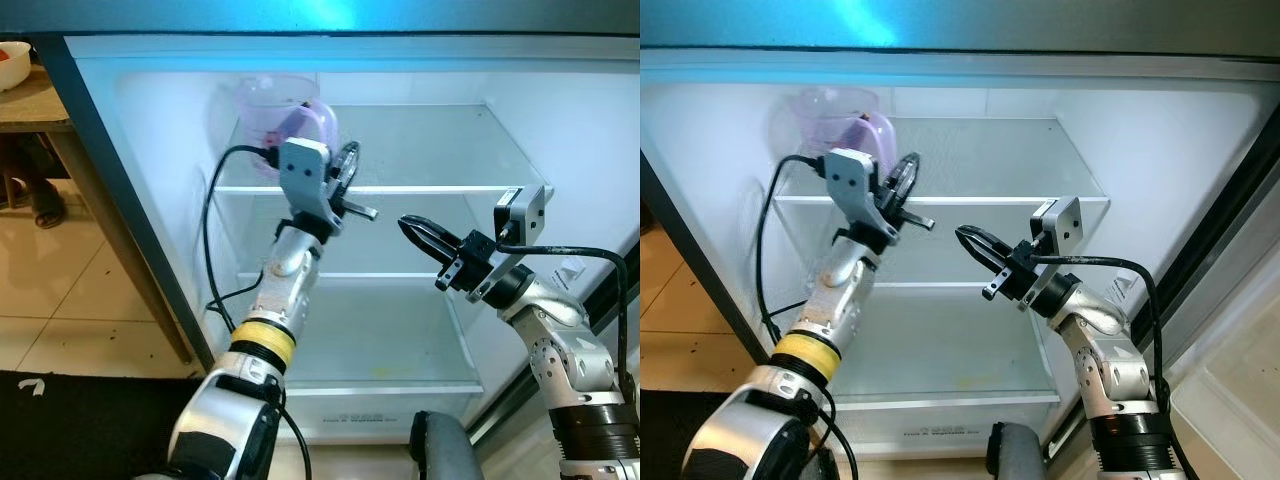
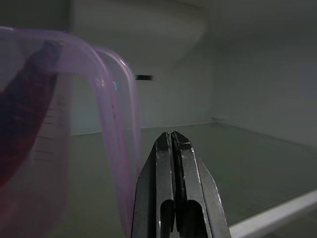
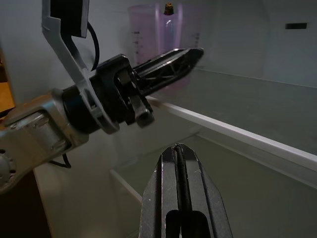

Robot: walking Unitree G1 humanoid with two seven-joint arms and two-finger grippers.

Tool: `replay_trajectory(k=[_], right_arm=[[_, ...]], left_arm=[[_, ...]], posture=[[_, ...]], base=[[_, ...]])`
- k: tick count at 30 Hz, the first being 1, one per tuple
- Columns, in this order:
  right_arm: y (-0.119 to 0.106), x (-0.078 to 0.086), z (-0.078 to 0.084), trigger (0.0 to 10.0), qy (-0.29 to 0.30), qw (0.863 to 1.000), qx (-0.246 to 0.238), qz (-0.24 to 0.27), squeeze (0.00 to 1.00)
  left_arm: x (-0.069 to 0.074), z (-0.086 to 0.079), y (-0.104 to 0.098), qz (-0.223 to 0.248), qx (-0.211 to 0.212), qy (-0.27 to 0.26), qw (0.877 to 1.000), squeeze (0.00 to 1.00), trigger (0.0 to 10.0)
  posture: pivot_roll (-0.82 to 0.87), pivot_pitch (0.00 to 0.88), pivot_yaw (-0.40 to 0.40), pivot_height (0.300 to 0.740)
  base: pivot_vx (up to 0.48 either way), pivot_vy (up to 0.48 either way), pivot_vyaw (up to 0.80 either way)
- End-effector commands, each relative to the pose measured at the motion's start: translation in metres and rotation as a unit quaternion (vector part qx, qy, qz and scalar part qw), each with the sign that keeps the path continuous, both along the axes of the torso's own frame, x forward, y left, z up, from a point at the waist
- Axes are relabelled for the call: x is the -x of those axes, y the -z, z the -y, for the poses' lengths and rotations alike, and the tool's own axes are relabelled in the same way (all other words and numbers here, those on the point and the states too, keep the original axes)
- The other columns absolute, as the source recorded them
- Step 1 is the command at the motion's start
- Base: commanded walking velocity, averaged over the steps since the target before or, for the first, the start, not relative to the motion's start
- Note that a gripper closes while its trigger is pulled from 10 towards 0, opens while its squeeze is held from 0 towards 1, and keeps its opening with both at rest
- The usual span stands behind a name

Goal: Restocking fridge

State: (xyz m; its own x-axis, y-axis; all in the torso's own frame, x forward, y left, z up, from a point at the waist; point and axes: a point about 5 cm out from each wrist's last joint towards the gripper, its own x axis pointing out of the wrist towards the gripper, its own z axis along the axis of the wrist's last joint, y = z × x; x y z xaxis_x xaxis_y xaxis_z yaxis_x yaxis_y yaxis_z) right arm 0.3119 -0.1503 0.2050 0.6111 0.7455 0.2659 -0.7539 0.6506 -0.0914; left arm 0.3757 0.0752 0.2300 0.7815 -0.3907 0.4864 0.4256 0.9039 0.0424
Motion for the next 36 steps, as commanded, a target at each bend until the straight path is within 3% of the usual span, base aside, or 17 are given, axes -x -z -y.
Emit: replay_trajectory(k=[1,10,17,24,36], right_arm=[[0.002,0.002,-0.001,10.0,-0.003,1.0,0.008,-0.004,0.0],[0.002,0.002,-0.001,10.0,-0.004,1.0,0.009,-0.004,0.0],[0.003,0.002,-0.001,10.0,-0.005,1.0,0.009,-0.005,0.0],[0.005,0.002,-0.001,10.0,-0.004,1.0,0.009,-0.006,0.0],[0.005,0.002,-0.001,10.0,-0.012,1.0,0.008,-0.008,0.0]], left_arm=[[-0.004,-0.009,-0.003,0.004,-0.003,-0.017,1.0,0.0,10.0],[-0.011,-0.021,-0.005,-0.008,0.008,-0.039,0.999,0.0,10.0],[-0.006,-0.009,-0.005,0.006,0.021,-0.005,1.0,0.0,10.0],[0.008,0.006,0.009,0.006,0.044,0.035,0.998,0.0,10.0],[0.053,0.038,0.036,0.01,0.051,0.119,0.992,0.0,10.0]], posture=[[-0.07,0.054,-0.013,0.42],[-0.07,0.053,-0.014,0.42],[-0.07,0.052,-0.013,0.42],[-0.07,0.051,-0.013,0.42],[-0.06,0.048,-0.019,0.42]], base=[[0.0,0.0,0.0],[0.0,0.0,0.0],[0.0,0.0,0.0],[0.0,0.0,0.0],[0.0,0.0,0.0]])
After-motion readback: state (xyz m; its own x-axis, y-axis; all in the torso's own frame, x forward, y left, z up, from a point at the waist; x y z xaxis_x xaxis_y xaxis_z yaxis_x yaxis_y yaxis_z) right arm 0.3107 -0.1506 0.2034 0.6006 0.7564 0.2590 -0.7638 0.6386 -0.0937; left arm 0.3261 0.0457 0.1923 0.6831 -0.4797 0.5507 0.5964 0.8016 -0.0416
